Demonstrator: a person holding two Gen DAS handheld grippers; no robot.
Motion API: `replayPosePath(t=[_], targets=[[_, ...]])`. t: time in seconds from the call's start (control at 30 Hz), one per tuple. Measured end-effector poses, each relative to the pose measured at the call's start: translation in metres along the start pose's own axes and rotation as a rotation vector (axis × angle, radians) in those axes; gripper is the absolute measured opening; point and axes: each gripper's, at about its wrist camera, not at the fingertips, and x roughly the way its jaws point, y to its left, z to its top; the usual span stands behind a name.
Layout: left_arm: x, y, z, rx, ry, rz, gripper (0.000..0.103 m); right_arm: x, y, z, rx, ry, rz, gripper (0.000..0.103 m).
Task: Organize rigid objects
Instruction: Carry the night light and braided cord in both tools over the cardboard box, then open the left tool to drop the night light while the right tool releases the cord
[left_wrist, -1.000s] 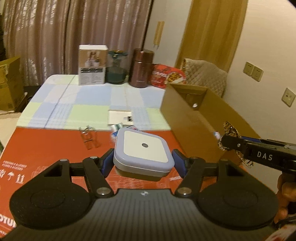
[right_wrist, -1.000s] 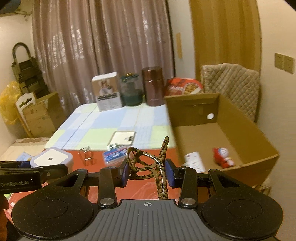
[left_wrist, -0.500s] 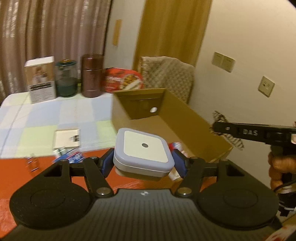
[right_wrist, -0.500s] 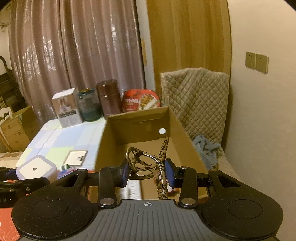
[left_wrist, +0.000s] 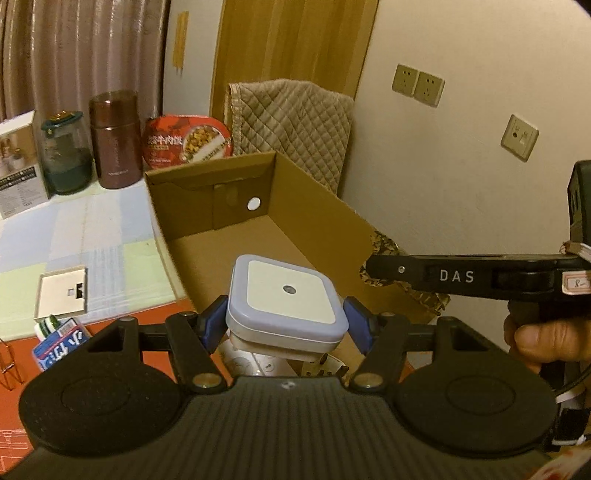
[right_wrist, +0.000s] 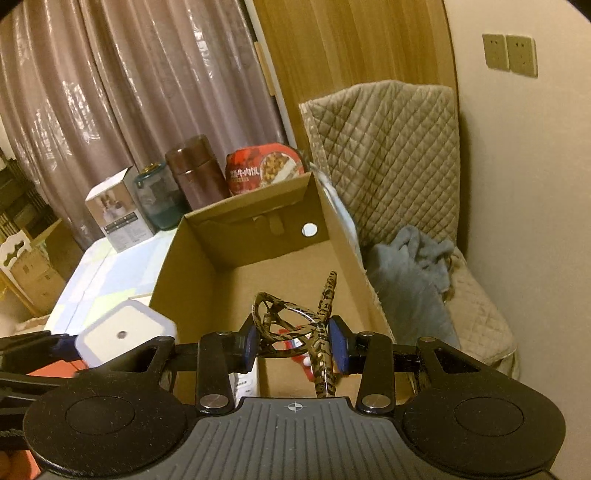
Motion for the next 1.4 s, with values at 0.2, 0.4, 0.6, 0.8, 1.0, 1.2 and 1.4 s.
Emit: replayPosePath(t=[0.2, 0.4, 0.6, 0.8, 1.0, 1.2, 1.4], targets=[[0.014, 0.001, -0.003, -0.004, 0.028, -0.005, 0.062, 0.006, -0.006, -0.002, 0.010, 0.014, -0.005, 0.037], [0.021, 0.003, -0.006, -0.012, 0.043, -0.010, 0.062, 0.008, -0.009, -0.003, 0.032, 0.014, 0.002, 0.037], [0.025, 0.004, -0.007, -0.016, 0.054, -0.011, 0.062, 0.010, -0.008, -0.002, 0.029, 0.013, -0.001, 0.037], [0.026, 0.003, -0.008, -0.017, 0.059, -0.017, 0.062, 0.009, -0.008, -0.002, 0.030, 0.013, 0.000, 0.037], [0.025, 0.004, -0.007, -0.028, 0.049, -0.047, 0.070, 0.009, -0.007, -0.002, 0.030, 0.015, -0.004, 0.037], [0.008, 0.016, -0.006, -0.048, 0.004, 0.006, 0.070, 0.008, -0.005, -0.003, 0.016, 0.017, -0.013, 0.037], [-0.012, 0.037, -0.006, -0.094, -0.033, 0.062, 0.070, 0.007, 0.003, -0.006, -0.015, 0.020, -0.022, 0.037]])
